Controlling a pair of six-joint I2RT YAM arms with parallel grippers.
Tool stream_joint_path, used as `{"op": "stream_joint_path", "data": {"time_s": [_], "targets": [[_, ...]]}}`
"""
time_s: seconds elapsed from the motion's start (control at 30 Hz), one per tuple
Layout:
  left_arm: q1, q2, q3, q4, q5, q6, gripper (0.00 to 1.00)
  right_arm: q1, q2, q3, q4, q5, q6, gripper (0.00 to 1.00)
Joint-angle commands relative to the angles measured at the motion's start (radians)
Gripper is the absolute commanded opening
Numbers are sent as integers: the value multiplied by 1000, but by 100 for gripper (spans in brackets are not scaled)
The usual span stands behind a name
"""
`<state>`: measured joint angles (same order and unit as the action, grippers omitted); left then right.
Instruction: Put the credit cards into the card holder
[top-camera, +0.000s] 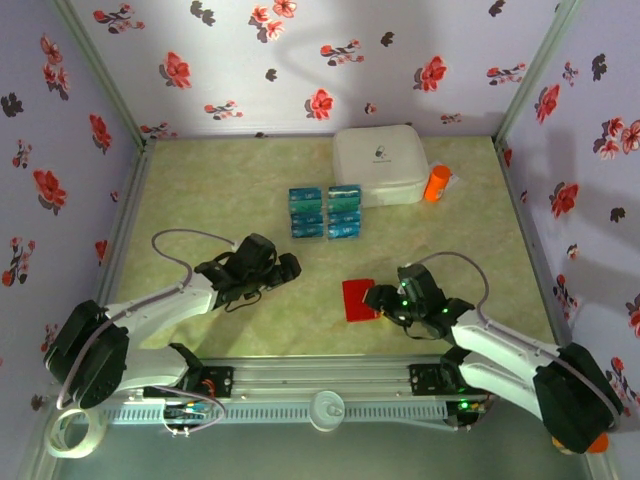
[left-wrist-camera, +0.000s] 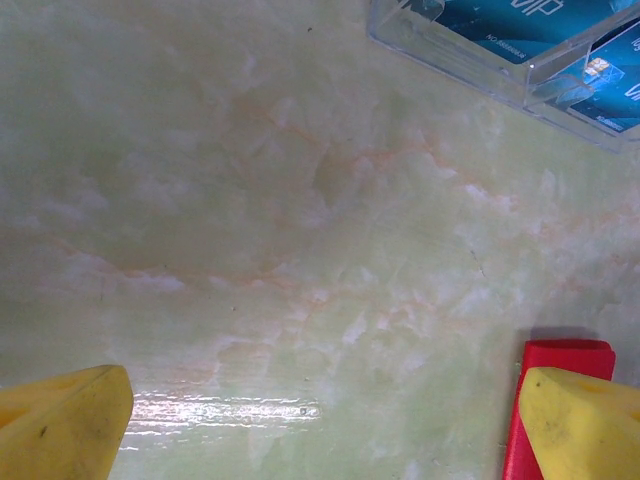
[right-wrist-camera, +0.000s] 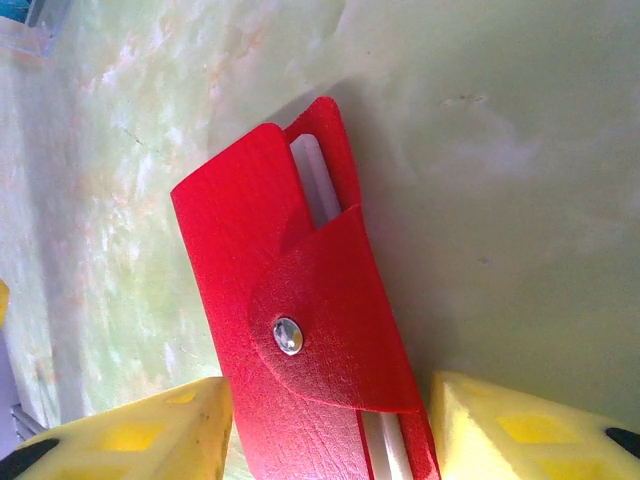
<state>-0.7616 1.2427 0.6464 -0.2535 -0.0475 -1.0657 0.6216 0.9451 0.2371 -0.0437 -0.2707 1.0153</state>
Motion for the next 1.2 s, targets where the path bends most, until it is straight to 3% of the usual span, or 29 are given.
{"op": "stream_joint_path", "data": {"time_s": [0.0, 0.37, 0.63, 0.87, 1.03, 1.17], "targets": [[-9, 9, 15, 13, -1, -14, 100, -5, 12, -23, 58, -29, 32, 54], [-10, 15, 12, 20, -2, -13, 100, -5, 28, -25, 50, -58, 32, 52], [-12, 20, 14, 23, -2, -12, 100, -5, 125, -15, 118, -98, 25, 51], [-12, 19, 8, 25, -2, -12, 100, -5, 144, 7, 163, -108, 35, 31], [-12, 19, 5, 29, -3, -12, 100, -5, 140, 27, 184, -109, 52, 0], [-10, 15, 7, 28, -6, -5, 100, -5, 135, 57, 198, -120, 62, 0]]}}
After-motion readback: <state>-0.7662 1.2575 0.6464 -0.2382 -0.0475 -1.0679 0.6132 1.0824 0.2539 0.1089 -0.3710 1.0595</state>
